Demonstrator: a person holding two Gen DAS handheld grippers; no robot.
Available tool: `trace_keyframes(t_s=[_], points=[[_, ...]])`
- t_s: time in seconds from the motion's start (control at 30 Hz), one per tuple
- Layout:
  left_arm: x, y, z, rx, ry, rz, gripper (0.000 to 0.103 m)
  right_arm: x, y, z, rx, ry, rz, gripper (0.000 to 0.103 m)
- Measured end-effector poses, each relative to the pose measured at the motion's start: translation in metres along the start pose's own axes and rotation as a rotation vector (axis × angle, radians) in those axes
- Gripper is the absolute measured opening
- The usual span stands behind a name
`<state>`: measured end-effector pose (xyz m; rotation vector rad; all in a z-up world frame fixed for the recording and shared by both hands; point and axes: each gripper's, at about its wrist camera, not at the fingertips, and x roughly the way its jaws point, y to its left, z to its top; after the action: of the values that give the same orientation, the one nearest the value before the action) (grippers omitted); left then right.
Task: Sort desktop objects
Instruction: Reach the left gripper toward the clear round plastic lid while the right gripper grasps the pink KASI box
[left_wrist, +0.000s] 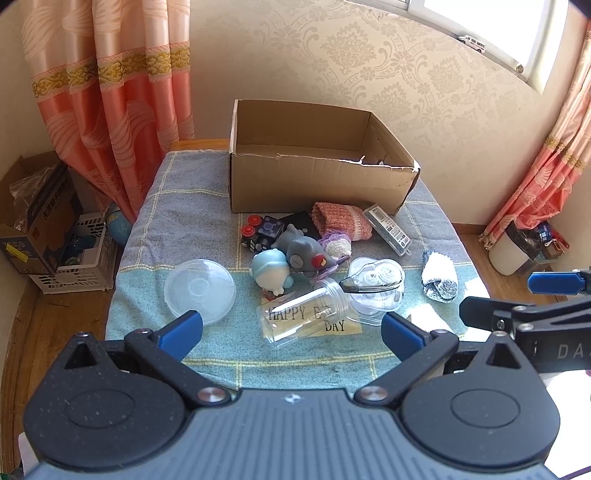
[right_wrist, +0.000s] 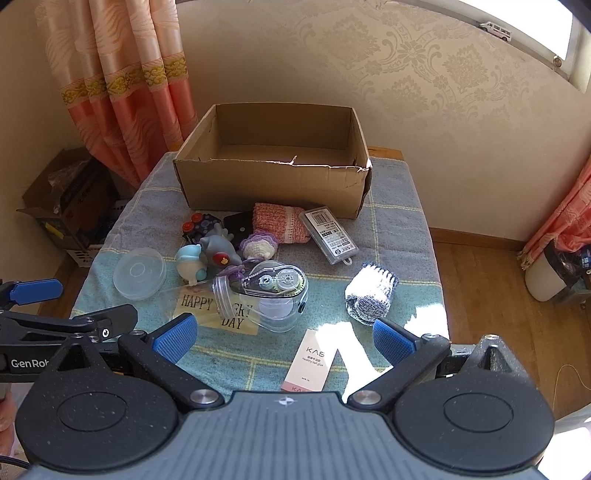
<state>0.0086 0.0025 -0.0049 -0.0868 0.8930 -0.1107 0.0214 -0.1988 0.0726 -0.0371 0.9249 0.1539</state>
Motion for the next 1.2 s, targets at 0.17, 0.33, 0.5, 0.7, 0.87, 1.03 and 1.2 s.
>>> trace_keyframes(t_s=[0.17, 0.33, 0.5, 0.7, 0.87, 1.03, 1.2], points=[[0.002, 0.006, -0.001, 0.024, -0.005, 0.004, 0.102, 0.002, 0.001, -0.002, -0.030, -0.020, 0.024, 0.103], [0.013, 0.019, -0.002, 0.046, 0.015, 0.030, 0.102, 0.011, -0.003, -0.004, -0.061, -0.028, 0.041, 0.103], [0.025, 0.025, -0.001, 0.105, 0.024, 0.073, 0.102, 0.024, -0.014, -0.007, -0.082, -0.011, 0.034, 0.103], [0.042, 0.037, 0.003, 0.122, -0.008, 0.070, 0.102, 0.044, -0.025, -0.012, -0.098, 0.013, 0.056, 0.103], [0.060, 0.045, 0.000, 0.161, -0.009, 0.088, 0.102, 0.062, -0.028, -0.019, -0.132, 0.011, 0.104, 0.103], [0.070, 0.050, -0.007, 0.202, -0.012, 0.088, 0.102, 0.079, -0.031, -0.035, -0.263, -0.007, 0.182, 0.103], [0.079, 0.054, -0.012, 0.219, 0.005, 0.049, 0.102, 0.101, -0.033, -0.042, -0.396, 0.051, 0.261, 0.103]])
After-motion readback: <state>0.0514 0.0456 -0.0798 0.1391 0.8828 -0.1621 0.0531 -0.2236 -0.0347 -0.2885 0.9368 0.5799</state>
